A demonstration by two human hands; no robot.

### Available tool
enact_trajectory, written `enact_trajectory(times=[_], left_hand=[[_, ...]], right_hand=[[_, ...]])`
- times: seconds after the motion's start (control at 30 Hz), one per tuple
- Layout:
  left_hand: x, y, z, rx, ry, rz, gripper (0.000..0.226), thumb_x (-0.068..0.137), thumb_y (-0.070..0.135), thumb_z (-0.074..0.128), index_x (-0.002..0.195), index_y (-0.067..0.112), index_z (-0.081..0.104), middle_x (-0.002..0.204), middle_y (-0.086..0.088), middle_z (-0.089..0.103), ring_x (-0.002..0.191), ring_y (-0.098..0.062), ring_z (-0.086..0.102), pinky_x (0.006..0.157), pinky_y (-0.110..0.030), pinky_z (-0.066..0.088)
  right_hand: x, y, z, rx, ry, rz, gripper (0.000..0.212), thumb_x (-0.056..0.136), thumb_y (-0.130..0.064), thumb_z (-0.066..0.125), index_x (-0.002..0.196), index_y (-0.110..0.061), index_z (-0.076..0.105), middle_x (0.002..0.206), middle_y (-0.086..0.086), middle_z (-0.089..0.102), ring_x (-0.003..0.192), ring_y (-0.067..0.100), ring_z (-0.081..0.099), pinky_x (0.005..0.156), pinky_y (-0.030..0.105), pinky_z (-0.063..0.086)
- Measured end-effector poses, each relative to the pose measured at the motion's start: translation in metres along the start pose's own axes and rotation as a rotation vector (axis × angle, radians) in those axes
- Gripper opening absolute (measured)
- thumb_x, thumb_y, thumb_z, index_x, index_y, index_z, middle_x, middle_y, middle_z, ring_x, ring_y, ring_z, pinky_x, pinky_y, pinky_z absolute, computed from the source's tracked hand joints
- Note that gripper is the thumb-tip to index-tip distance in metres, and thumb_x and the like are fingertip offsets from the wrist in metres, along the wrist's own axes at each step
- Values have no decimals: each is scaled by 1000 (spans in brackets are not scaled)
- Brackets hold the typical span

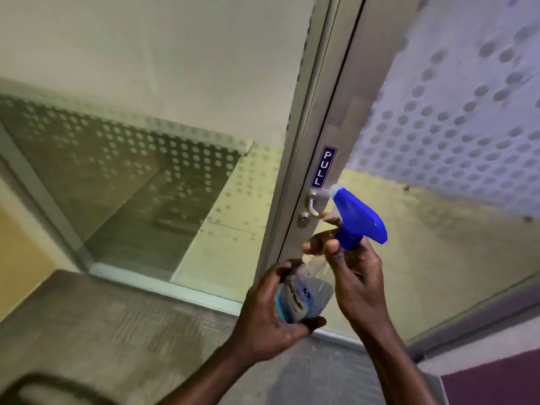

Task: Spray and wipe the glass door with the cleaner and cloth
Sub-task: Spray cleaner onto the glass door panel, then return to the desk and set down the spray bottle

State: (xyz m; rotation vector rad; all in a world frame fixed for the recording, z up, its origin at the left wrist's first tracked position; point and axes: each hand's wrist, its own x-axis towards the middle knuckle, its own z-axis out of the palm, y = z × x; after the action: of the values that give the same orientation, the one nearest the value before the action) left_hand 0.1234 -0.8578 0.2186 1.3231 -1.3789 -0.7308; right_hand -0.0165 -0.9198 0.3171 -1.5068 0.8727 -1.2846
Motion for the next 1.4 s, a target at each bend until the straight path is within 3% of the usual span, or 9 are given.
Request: enact_trajectory(times=[0.07,0.2,0.33,0.5,0.63,0.93,1.1,1.27,1.4], left_hand=[[-15,-1,-2,3,89,-32,100,70,36,110,152,20,56,146,13,70,138,-2,64,106,-9,55],[-52,-2,-10,-10,255,-101,94,70,33,109,149,24,58,143,16,71,135,-6,69,101,-7,54],[-105,-9,-16,55,436,-146,96,68,31,110,149,25,59,144,11,71,134,-10,71,106,-13,55],[-178,-6,-25,175,660,-249,100,62,42,111,146,21,61,138,9,72,128,-13,71,109,-37,60],[-236,3,-37,219,830,-334,99,59,42,109,143,19,63,137,10,72,126,-10,71,109,-32,58],[-365,22,-83,304,1167,-437,91,67,44,103,144,17,63,132,5,74,119,-19,76,103,-45,65],[-447,31,-116,350,1299,-537,71,78,26,104,138,20,68,129,7,76,118,-17,75,101,-42,66],[-563,41,-151,398,1420,-641,58,85,20,99,135,20,69,125,11,75,116,-4,73,98,-28,66],[-633,49,-173,476,1475,-708,56,88,30,93,138,22,68,129,9,76,115,-8,75,99,-24,64]], right_hand=[[-6,5,0,-155,-126,1,46,93,-54,72,132,-29,67,115,3,80,105,23,78,92,32,61],[-23,11,4,-403,-306,-11,40,86,-69,75,120,-50,67,108,-24,79,96,0,76,72,13,53],[-45,22,19,-522,-485,11,45,84,-58,84,122,-37,73,100,-19,80,89,0,77,75,29,63],[-85,20,59,-512,-747,-15,47,86,-51,85,124,-24,74,100,-15,79,85,2,76,71,19,60],[-123,14,98,-472,-899,-33,41,87,-44,86,117,-20,73,100,-8,81,89,11,77,80,36,64],[-225,-21,194,-389,-1234,-159,39,89,-47,84,116,-23,71,102,-5,81,96,16,77,85,47,63],[-295,-41,254,-389,-1384,-243,39,91,-42,83,119,-19,69,104,2,80,93,27,77,83,53,63],[-399,-63,322,-346,-1586,-339,45,92,-36,85,126,-11,70,115,8,79,105,27,75,89,49,62],[-473,-68,359,-297,-1720,-375,40,93,-28,86,126,-13,68,118,5,79,107,20,76,85,29,60]])
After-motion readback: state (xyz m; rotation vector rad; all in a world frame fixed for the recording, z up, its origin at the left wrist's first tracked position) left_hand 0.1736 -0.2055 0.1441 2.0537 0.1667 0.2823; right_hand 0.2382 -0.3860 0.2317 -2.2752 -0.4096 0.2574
